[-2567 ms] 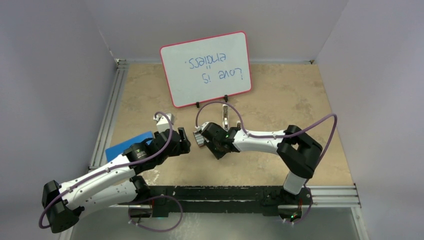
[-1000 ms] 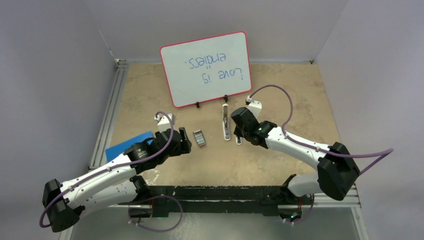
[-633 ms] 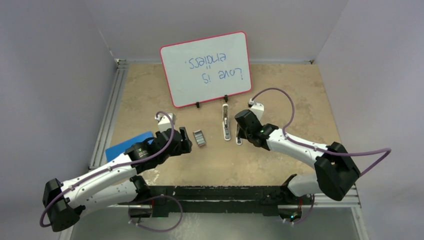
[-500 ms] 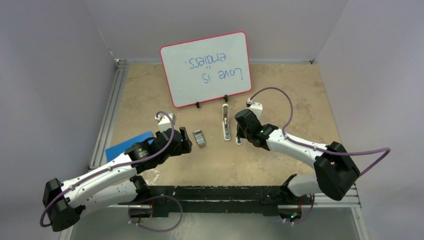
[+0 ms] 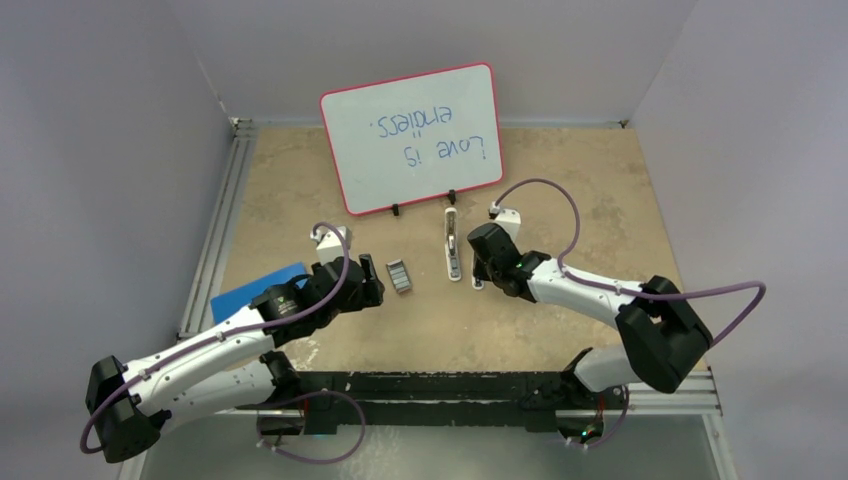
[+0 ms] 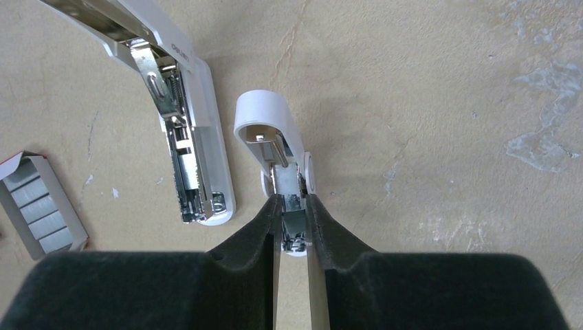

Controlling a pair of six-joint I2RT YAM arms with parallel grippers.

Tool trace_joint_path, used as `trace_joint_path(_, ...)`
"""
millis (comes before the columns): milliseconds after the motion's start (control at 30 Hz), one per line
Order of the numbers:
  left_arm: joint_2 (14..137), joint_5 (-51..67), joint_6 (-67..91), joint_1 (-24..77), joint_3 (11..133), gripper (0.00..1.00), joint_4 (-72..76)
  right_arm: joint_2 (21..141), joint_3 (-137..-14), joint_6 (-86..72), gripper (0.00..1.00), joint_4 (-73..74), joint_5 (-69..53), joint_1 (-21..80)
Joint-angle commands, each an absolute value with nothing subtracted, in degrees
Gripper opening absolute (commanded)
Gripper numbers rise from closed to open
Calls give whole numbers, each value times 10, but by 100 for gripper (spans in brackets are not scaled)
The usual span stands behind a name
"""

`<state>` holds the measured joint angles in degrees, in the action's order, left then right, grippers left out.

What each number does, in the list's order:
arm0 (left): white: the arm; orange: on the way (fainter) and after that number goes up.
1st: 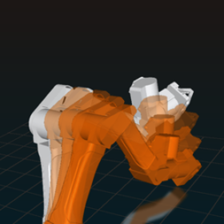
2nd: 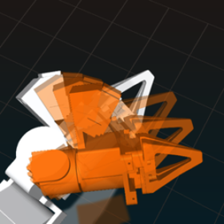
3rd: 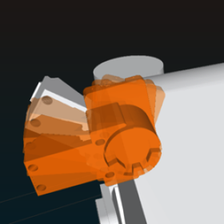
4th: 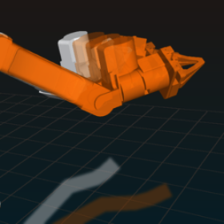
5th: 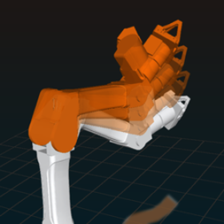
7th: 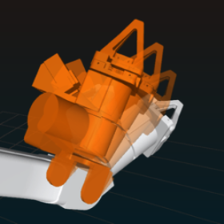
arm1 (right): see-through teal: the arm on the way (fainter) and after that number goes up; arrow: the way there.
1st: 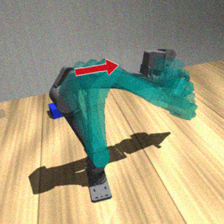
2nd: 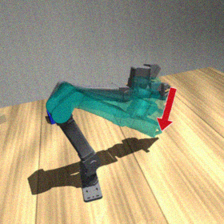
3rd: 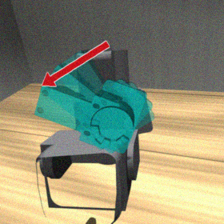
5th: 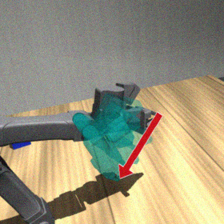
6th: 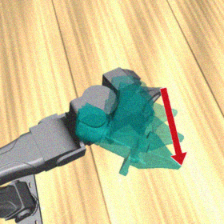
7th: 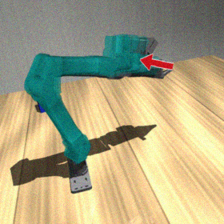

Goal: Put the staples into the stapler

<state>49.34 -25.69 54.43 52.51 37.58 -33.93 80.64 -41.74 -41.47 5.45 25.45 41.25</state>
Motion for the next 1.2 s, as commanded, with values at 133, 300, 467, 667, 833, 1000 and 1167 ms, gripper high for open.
trace_joint_path(133, 493, -255, 542, 522, 380, 68, -323, 808, -415, -405, 19, 25, 242, 410)
trace_joint_path(300, 494, -255, 542, 522, 379, 68, -324, 810, -416, -403, 19, 22, 242, 411)
trace_joint_path(467, 493, -256, 542, 522, 379, 68, -324, 818, -415, -405, 18, 19, 240, 411)
trace_joint_path(667, 491, -256, 543, 522, 378, 68, -326, 824, -412, -406, 18, 16, 240, 411)
trace_joint_path(833, 490, -256, 543, 522, 378, 68, -326, 828, -411, -405, 18, 15, 240, 411)
trace_joint_path(1000, 490, -256, 543, 522, 378, 68, -326, 832, -412, -403, 18, 15, 240, 411)
trace_joint_path(1167, 492, -256, 543, 522, 378, 68, -324, 834, -410, -403, 17, 15, 243, 411)
